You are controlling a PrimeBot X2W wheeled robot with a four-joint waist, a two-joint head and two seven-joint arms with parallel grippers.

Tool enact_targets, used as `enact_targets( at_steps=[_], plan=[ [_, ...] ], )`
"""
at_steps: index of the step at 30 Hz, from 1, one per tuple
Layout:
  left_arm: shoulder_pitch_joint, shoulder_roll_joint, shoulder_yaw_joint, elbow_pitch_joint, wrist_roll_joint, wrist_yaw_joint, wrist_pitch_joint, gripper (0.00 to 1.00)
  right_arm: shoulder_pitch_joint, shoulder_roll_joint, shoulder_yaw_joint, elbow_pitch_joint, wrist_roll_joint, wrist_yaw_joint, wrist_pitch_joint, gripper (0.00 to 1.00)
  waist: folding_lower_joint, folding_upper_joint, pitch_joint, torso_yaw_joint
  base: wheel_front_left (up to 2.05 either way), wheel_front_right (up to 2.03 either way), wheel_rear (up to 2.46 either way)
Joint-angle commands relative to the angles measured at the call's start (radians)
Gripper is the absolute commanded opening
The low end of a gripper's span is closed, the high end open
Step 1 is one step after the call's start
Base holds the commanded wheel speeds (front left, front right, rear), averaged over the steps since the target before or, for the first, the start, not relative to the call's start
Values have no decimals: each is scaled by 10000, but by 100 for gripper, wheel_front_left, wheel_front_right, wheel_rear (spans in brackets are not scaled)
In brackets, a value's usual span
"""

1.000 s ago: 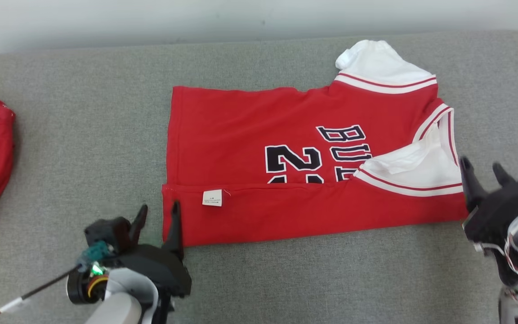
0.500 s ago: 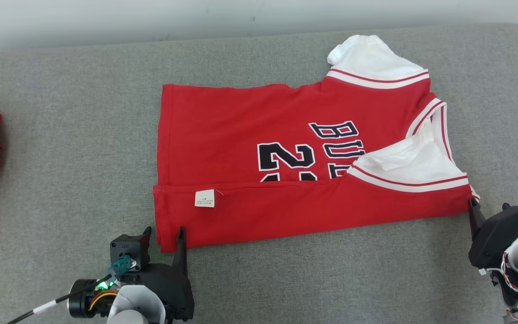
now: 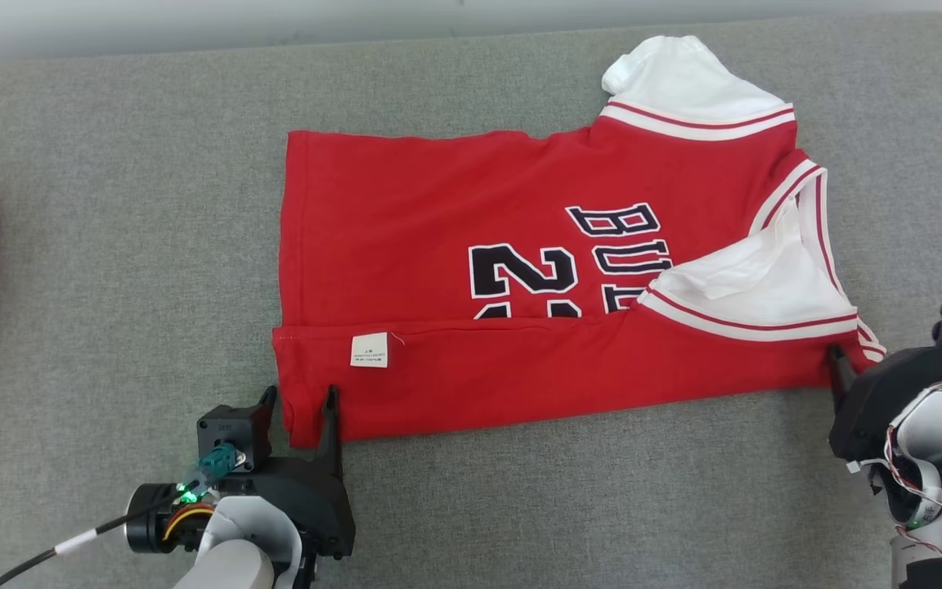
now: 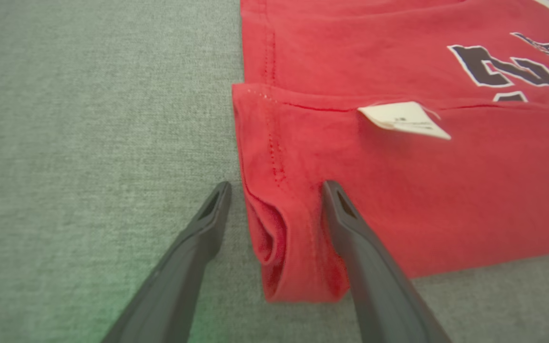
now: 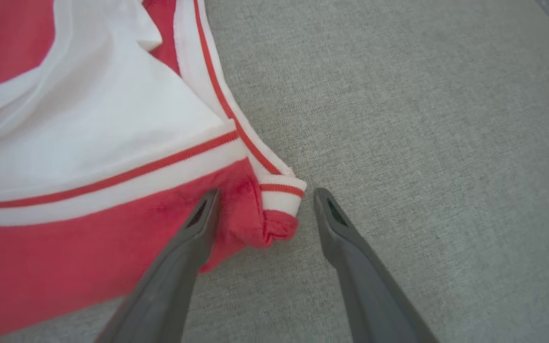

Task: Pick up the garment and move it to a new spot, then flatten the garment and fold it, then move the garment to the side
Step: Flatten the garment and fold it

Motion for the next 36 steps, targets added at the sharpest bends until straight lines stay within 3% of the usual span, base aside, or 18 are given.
enact_targets(
  at_steps=[1, 6, 7, 8, 9, 10, 20, 30, 36],
  plan=[
    [102, -59, -168, 372, -135, -80, 337, 100, -87, 9, 17, 63, -161, -23, 149, 100, 1, 1, 45, 7, 0, 0, 0],
    [281, -171, -346, 372, -349, -56, 903, 100, -150, -27, -45, 414, -352, -23, 860, 100, 1, 1, 125, 81, 0, 0, 0],
    [349, -177, -401, 377, -437, -76, 1083, 95, -150, -25, -80, 450, -345, -23, 983, 100, 1, 1, 137, 95, 0, 0, 0],
    [414, -184, -446, 372, -522, -115, 1250, 55, -143, -23, -68, 473, -296, -23, 1080, 100, 1, 1, 147, 111, 0, 0, 0],
    [458, -178, -487, 361, -546, -140, 1350, 37, -129, -12, -77, 484, -226, -23, 1167, 79, 1, 1, 152, 124, 0, 0, 0],
    [506, -176, -546, 347, -555, -174, 1440, 0, -106, -2, -11, 434, -153, -23, 1163, 0, 1, 1, 150, 139, 0, 0, 0],
    [934, 70, -325, -35, -935, -183, 1439, 0, 850, -100, 148, -927, 802, -23, 1307, 0, 1, 1, -461, 367, 0, 0, 0],
    [2091, 751, 47, -1420, -1069, 433, 1163, 0, 2986, -39, -170, -3541, 1608, -25, 2400, 0, 1, 1, -1240, 333, 0, 0, 0],
    [2746, 1009, 90, -2124, -1136, 805, 1246, 0, 3882, -6, -257, -4031, 1973, -26, 2828, 0, 1, 1, -1396, 294, 0, 0, 0]
  ],
)
